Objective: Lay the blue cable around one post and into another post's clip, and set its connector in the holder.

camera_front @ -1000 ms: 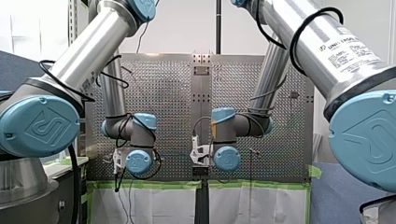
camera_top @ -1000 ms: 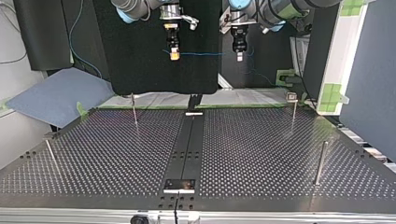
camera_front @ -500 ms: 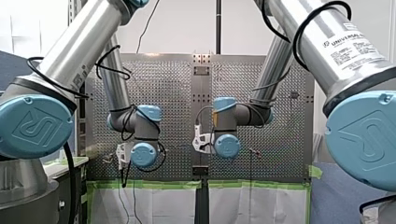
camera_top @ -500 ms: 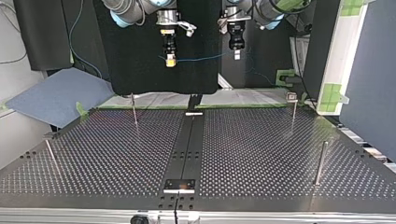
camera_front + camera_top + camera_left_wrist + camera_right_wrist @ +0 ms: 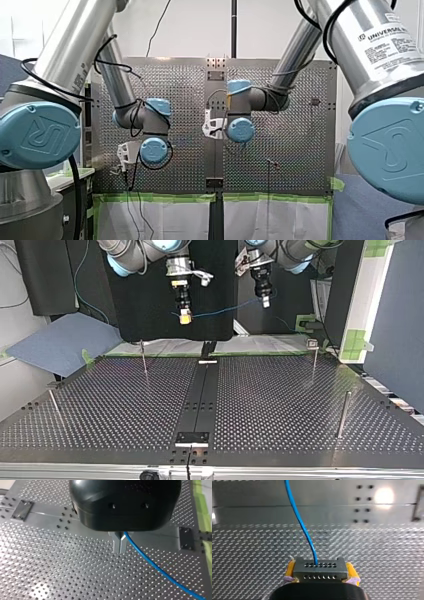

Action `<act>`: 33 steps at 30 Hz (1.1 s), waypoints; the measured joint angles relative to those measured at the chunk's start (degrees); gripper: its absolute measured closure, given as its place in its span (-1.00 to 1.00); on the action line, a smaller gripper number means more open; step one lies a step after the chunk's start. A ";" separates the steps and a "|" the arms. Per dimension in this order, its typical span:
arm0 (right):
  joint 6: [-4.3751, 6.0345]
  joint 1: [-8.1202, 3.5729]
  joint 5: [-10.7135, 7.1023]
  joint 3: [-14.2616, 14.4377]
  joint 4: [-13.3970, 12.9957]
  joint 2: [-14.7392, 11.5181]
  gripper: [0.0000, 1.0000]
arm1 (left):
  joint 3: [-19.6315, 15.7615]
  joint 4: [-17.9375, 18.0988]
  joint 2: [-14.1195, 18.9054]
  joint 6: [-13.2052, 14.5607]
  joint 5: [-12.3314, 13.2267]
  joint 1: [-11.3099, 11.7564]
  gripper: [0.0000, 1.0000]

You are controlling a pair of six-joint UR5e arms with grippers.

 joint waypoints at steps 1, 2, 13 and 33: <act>-0.04 -0.02 -0.09 -0.40 0.42 -0.40 1.00 | 0.25 -0.62 0.61 -0.36 -0.03 0.26 1.00; -0.07 -0.04 -0.16 -0.84 0.85 -0.84 1.00 | 0.48 -1.09 1.11 -0.70 -0.04 0.46 1.00; -0.31 -0.07 -0.98 -7.00 7.01 -7.01 1.00 | 2.61 -7.05 7.06 -2.54 0.13 2.34 1.00; -4.00 0.75 -4.39 -16.69 16.29 -15.53 1.00 | 6.37 -14.20 17.67 -11.05 9.71 12.47 1.00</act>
